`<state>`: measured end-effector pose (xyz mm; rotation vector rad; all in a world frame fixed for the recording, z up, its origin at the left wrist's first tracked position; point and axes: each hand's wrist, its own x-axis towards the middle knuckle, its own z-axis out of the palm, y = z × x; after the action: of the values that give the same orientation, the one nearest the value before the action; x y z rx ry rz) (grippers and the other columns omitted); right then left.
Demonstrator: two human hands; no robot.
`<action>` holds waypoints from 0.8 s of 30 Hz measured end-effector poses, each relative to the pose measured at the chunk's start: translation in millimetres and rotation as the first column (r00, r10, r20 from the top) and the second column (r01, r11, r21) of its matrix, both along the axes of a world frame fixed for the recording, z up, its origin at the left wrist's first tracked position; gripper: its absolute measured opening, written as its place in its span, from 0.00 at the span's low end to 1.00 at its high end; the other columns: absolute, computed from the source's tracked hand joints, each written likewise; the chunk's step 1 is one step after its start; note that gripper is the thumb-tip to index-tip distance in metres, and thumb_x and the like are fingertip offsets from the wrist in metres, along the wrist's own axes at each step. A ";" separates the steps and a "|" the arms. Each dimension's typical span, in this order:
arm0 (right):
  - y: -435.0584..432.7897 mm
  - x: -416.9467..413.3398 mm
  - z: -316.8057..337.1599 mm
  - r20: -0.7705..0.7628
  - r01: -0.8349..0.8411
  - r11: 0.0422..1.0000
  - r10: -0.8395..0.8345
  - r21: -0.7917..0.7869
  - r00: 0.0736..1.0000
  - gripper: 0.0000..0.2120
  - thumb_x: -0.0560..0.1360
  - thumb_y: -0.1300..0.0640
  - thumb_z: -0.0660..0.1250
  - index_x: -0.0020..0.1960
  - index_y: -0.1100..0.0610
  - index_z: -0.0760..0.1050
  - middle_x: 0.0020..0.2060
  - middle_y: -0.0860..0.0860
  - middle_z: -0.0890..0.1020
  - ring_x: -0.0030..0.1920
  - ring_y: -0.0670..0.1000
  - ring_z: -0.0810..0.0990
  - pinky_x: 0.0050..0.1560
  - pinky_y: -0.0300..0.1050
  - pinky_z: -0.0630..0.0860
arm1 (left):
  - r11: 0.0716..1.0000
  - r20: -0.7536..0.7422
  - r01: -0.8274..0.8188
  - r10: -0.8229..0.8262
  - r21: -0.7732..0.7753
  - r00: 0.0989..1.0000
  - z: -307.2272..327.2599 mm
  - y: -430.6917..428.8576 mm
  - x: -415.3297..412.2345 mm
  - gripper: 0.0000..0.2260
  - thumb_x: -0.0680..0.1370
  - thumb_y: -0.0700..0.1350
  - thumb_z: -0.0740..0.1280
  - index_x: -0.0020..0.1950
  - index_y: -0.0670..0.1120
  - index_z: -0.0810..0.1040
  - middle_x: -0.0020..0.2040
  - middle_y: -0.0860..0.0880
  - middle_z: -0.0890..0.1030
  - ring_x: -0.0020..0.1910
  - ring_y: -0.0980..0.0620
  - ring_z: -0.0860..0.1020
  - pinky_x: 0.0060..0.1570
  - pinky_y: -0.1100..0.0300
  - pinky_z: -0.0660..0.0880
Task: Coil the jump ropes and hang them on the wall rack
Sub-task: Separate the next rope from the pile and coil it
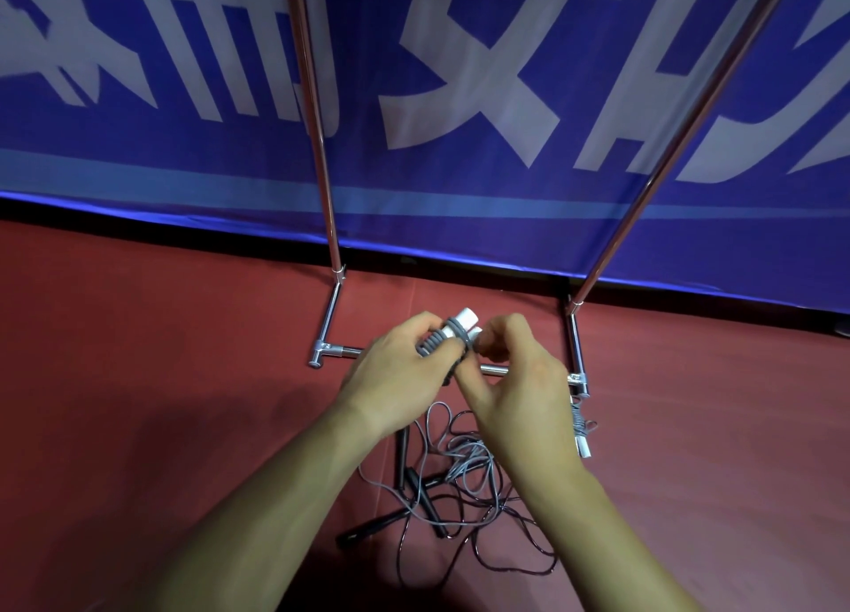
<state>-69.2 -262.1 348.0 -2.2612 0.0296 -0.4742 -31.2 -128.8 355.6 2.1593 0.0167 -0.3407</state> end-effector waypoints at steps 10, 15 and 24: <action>-0.4 4.4 -12.3 -0.037 0.068 0.997 -0.070 -0.039 0.997 0.05 0.80 0.55 0.64 0.52 0.56 0.76 0.46 0.50 0.76 0.47 0.53 0.75 0.46 0.46 0.70 | 0.998 -0.001 -0.049 0.049 -0.040 0.999 -0.4 -12.0 -3.1 0.12 0.82 0.58 0.57 0.46 0.53 0.72 0.39 0.52 0.79 0.43 0.47 0.78 0.48 0.50 0.75; -1.5 5.2 -11.1 -0.051 0.021 1.000 -0.021 -0.004 0.998 0.04 0.82 0.59 0.61 0.49 0.55 0.74 0.43 0.49 0.73 0.44 0.50 0.71 0.44 0.39 0.64 | 0.998 0.024 -0.056 0.057 -0.036 0.998 1.0 -14.8 -5.2 0.11 0.82 0.58 0.57 0.47 0.54 0.72 0.40 0.52 0.81 0.44 0.47 0.79 0.48 0.51 0.75; -6.8 5.7 -8.9 -0.042 -0.112 0.986 0.118 0.122 0.992 0.05 0.81 0.59 0.64 0.47 0.52 0.75 0.41 0.48 0.78 0.43 0.49 0.77 0.44 0.45 0.73 | 0.991 -0.015 -0.044 0.043 -0.127 0.999 3.0 -0.5 0.0 0.13 0.72 0.61 0.62 0.46 0.54 0.78 0.35 0.51 0.81 0.33 0.46 0.79 0.40 0.40 0.80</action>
<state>-63.4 -268.9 339.1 -2.1431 -0.0456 -0.3460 -31.2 -129.3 358.6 2.0276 0.0475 -0.3208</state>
